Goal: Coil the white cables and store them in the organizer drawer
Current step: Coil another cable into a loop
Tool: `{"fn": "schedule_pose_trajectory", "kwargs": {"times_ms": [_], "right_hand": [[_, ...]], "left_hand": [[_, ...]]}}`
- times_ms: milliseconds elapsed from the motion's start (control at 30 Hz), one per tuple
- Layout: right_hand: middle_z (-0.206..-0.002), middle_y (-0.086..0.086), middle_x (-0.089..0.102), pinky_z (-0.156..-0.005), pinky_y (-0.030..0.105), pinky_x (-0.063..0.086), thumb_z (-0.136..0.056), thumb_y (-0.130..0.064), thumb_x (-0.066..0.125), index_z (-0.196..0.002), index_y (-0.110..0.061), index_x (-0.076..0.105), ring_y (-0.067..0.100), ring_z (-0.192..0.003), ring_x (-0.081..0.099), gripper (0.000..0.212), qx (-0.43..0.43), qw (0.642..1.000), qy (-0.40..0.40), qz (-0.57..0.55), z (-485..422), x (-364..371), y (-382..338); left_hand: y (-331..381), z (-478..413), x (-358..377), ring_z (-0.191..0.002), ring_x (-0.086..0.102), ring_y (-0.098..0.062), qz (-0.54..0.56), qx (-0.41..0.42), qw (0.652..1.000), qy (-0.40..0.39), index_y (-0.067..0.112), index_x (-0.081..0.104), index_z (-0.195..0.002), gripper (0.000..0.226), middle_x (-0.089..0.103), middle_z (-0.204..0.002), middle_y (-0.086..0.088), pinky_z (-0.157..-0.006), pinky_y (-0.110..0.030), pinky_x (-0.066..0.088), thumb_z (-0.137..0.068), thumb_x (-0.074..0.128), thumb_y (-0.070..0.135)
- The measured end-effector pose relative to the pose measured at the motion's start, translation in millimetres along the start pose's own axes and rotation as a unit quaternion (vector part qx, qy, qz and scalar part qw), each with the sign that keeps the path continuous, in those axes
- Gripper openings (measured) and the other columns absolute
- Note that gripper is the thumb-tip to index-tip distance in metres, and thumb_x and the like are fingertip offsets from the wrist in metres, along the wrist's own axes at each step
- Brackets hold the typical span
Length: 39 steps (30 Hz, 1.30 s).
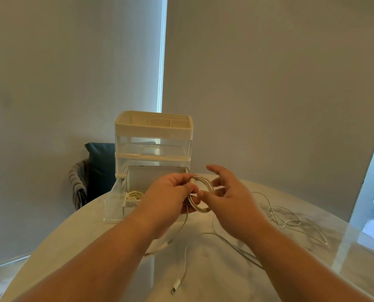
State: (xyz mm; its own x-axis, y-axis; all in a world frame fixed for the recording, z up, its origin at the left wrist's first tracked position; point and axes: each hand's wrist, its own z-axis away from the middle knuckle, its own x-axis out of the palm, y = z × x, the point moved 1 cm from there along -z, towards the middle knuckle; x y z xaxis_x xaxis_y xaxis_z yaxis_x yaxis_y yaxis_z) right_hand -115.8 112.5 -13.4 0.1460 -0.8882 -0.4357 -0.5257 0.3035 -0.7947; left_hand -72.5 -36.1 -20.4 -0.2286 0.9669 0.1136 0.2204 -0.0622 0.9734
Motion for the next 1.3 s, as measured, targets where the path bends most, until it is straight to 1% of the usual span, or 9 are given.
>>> {"fn": "schedule_pose_trajectory", "kwargs": {"times_ms": [133, 200, 333, 500, 800, 933, 1033, 1167, 1300], "right_hand": [[-0.092, -0.032, 0.064, -0.072, 0.007, 0.046, -0.092, -0.025, 0.069, -0.097, -0.057, 0.062, -0.007, -0.088, 0.060, 0.033, -0.107, 0.993, -0.016, 0.045, 1, -7, -10], [-0.085, -0.027, 0.066, -0.068, 0.005, 0.043, -0.089, -0.022, 0.072, -0.082, -0.053, 0.064, -0.009, -0.085, 0.058, 0.033, -0.127, 0.990, -0.002, 0.065, 0, -9, -7], [-0.084, -0.007, 0.069, -0.065, 0.013, 0.049, -0.086, -0.021, 0.074, -0.090, -0.030, 0.076, 0.002, -0.076, 0.063, 0.009, -0.091, 0.996, 0.006, 0.016, -6, -13, 0], [-0.082, 0.007, 0.076, -0.074, 0.050, 0.060, -0.087, -0.011, 0.073, -0.088, -0.023, 0.077, 0.033, -0.077, 0.071, 0.012, -0.024, 0.993, 0.010, -0.119, -9, -9, 3], [-0.081, 0.003, 0.073, -0.069, 0.042, 0.061, -0.093, -0.004, 0.062, -0.085, -0.016, 0.071, 0.025, -0.084, 0.073, 0.017, 0.029, 0.979, 0.005, -0.203, -5, -1, -1], [-0.082, 0.005, 0.074, -0.061, 0.036, 0.055, -0.094, -0.009, 0.064, -0.092, -0.017, 0.070, 0.025, -0.079, 0.073, 0.010, 0.026, 0.978, 0.008, -0.206, -5, 2, 0], [-0.086, 0.003, 0.074, -0.069, 0.043, 0.058, -0.096, -0.026, 0.063, -0.101, -0.019, 0.069, 0.021, -0.078, 0.071, 0.010, 0.044, 0.975, 0.004, -0.219, -3, 4, 1], [-0.092, 0.006, 0.069, -0.070, 0.038, 0.049, -0.083, -0.062, 0.059, -0.107, -0.016, 0.068, 0.023, -0.083, 0.064, 0.052, 0.151, 0.956, -0.104, -0.231, -3, 1, 4], [-0.101, 0.014, 0.070, -0.070, 0.036, 0.050, -0.072, -0.046, 0.068, -0.117, -0.012, 0.064, 0.029, -0.089, 0.065, 0.057, 0.182, 0.919, -0.279, -0.213, 6, 2, 4]], "left_hand": [[3, 3, 1, -0.071, 0.067, -0.016, -0.088, 0.013, 0.995, -0.048, 0.017, 0.072, -0.107, 0.019, 0.074, -0.089, -0.007, -0.075, -0.036, 0.059, -0.100, 0.055, 0.013], [6, 5, 1, -0.072, 0.068, -0.017, -0.096, 0.013, 0.994, -0.055, 0.016, 0.071, -0.105, 0.017, 0.075, -0.089, -0.008, -0.075, -0.036, 0.060, -0.099, 0.056, 0.012], [9, 5, -2, -0.074, 0.069, -0.019, -0.100, 0.001, 0.992, -0.076, 0.012, 0.074, -0.099, 0.016, 0.075, -0.086, -0.008, -0.079, -0.039, 0.060, -0.098, 0.058, 0.013], [12, 7, -2, -0.077, 0.072, -0.023, -0.079, -0.019, 0.993, -0.086, 0.012, 0.075, -0.098, 0.019, 0.075, -0.086, -0.010, -0.079, -0.039, 0.061, -0.099, 0.056, 0.011], [12, 10, -1, -0.080, 0.073, -0.023, -0.139, -0.015, 0.985, -0.097, 0.014, 0.073, -0.102, 0.020, 0.077, -0.090, -0.009, -0.071, -0.030, 0.059, -0.099, 0.055, 0.009], [12, 11, 1, -0.075, 0.071, -0.022, -0.132, -0.018, 0.987, -0.092, 0.007, 0.071, -0.099, 0.017, 0.074, -0.083, -0.010, -0.070, -0.031, 0.061, -0.099, 0.054, 0.006], [12, 10, 3, -0.077, 0.072, -0.024, -0.059, -0.027, 0.996, -0.060, 0.003, 0.068, -0.103, 0.017, 0.072, -0.086, -0.014, -0.070, -0.033, 0.061, -0.101, 0.051, 0.008], [18, 2, 0, -0.080, 0.074, -0.025, 0.134, -0.024, 0.990, 0.045, 0.001, 0.065, -0.107, 0.017, 0.071, -0.091, -0.017, -0.075, -0.037, 0.062, -0.100, 0.050, 0.006], [22, -5, -6, -0.081, 0.075, -0.023, 0.172, -0.013, 0.980, 0.103, 0.004, 0.065, -0.100, 0.016, 0.073, -0.080, -0.009, -0.078, -0.039, 0.060, -0.101, 0.050, 0.005]]}}
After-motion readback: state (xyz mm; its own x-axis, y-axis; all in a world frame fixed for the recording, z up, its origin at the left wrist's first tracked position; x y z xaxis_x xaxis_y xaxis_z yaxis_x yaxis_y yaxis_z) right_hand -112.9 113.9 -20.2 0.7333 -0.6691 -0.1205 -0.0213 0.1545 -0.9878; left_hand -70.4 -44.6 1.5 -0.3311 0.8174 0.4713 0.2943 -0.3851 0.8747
